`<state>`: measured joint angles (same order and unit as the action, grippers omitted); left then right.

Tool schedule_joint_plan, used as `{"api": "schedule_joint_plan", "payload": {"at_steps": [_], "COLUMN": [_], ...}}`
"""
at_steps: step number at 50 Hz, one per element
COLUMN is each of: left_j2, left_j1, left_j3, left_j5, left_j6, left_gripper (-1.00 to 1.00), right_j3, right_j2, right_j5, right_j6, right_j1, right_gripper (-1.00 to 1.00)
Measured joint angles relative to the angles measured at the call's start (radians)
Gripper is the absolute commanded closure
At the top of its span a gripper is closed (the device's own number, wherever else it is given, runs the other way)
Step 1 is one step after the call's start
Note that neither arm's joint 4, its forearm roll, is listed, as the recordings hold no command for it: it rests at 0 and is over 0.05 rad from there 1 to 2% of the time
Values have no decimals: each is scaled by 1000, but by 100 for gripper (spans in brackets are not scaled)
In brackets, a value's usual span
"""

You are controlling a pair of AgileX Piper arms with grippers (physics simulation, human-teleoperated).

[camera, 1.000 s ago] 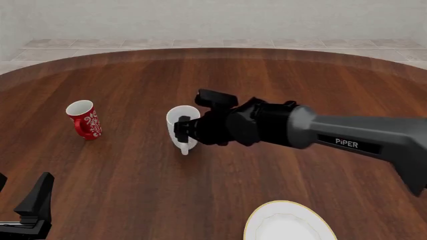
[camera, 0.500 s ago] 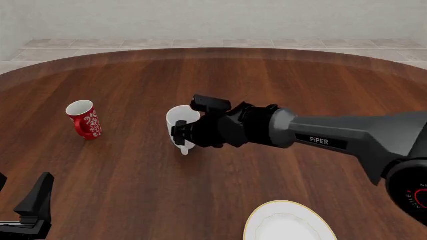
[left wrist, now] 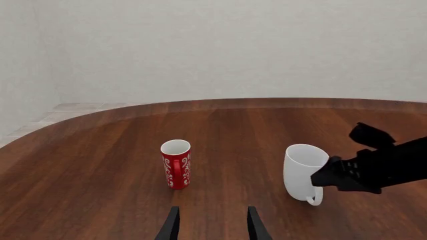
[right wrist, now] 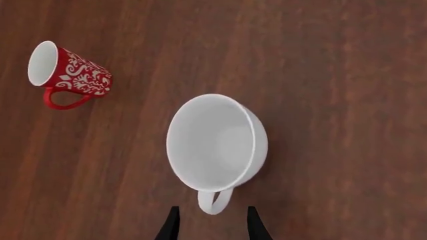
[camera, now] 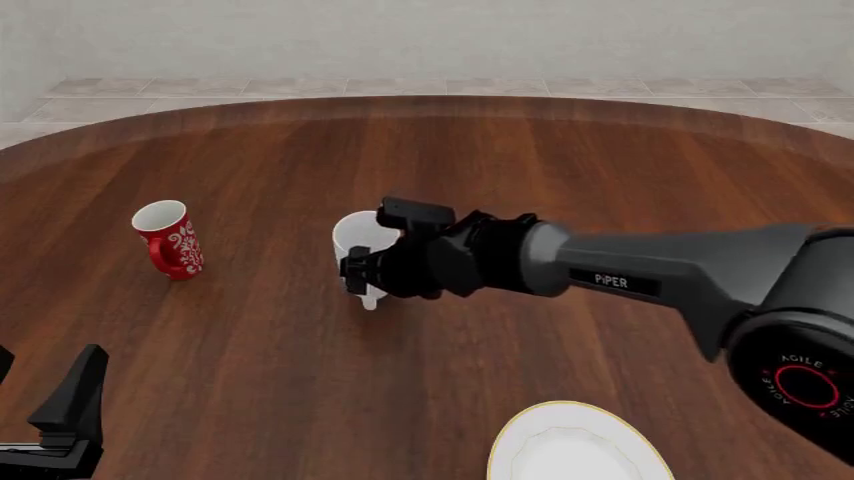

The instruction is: Put the white mug on the plate.

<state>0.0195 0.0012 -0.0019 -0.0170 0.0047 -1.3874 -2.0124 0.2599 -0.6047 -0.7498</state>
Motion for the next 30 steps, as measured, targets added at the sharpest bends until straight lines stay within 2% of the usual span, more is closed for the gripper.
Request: {"api": "schedule_joint_plan", "payload": {"at_steps": [30], "left_j2": [0], "left_j1": [0], "left_j3": [0], "left_j5": [0], "left_j6": [0], "left_gripper": [-100], "right_j3": [-62], "right_j2": [-78], "right_j5": [-2], "right_j6": [-4], "right_j1": [1], "right_gripper": [-100]}}
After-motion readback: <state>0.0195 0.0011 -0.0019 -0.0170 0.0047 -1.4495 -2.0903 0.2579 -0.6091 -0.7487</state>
